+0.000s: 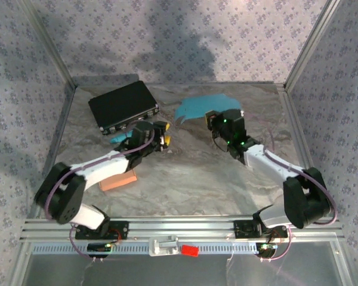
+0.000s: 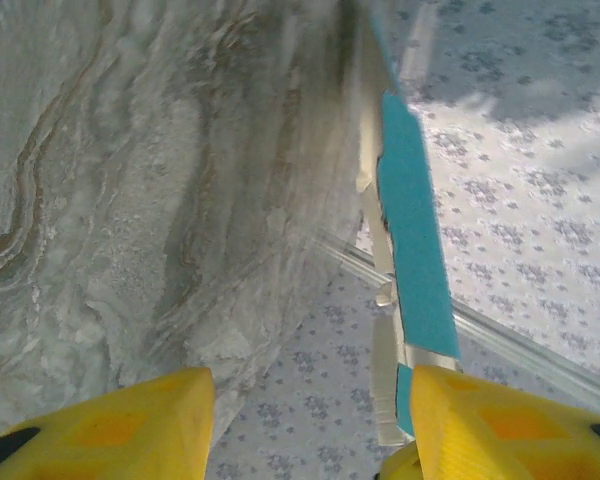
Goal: Fold the paper box
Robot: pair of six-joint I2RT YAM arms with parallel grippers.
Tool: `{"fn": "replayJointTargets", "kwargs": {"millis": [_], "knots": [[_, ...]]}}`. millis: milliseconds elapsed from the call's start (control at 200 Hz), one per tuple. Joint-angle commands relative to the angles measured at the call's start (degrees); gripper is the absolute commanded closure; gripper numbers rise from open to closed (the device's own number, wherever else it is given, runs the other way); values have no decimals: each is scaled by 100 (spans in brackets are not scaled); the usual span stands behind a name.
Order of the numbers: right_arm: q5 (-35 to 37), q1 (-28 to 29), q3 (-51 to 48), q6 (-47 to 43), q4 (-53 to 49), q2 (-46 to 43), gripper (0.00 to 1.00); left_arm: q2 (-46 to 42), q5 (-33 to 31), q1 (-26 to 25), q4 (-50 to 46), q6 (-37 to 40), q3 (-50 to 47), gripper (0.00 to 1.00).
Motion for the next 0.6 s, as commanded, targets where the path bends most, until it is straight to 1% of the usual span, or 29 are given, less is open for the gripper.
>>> {"fn": "replayJointTargets", "kwargs": {"millis": [0,55,170,270,350,410,495,525,565,595], "knots": [[-540,-154,760,-504,-1984,-462,100,-827,196,345,-1764,1214,514,44],[-569,-171,1036,-543,-2696,-683,100,-1136,199,566,-2402,1707,718,44],[-775,-198,1951,-536,-4687,-965,100,-1514,324,1041,-3614,2494,1088,45],[-719,-85,2683,-266,-6046,-1194,100,-1694,473,1356,-4208,2916,1283,46],[-519,65,3271,29,-6727,-1181,100,-1710,623,1490,-4506,3238,1488,47],[-594,54,3673,168,-7009,-924,100,-1581,820,1576,-4735,3483,1695,48],[-681,-39,4100,-3,-6952,-337,100,-1310,1172,1615,-4791,3869,1972,48],[-848,-101,4121,-12,-6793,-116,100,-1172,1253,1615,-4896,3990,2113,48],[-966,-174,4028,-24,-6265,150,100,-980,1461,1615,-4943,4153,2289,48],[-1062,-185,3981,6,-6060,350,100,-837,1620,1615,-4965,4274,2430,48]]}}
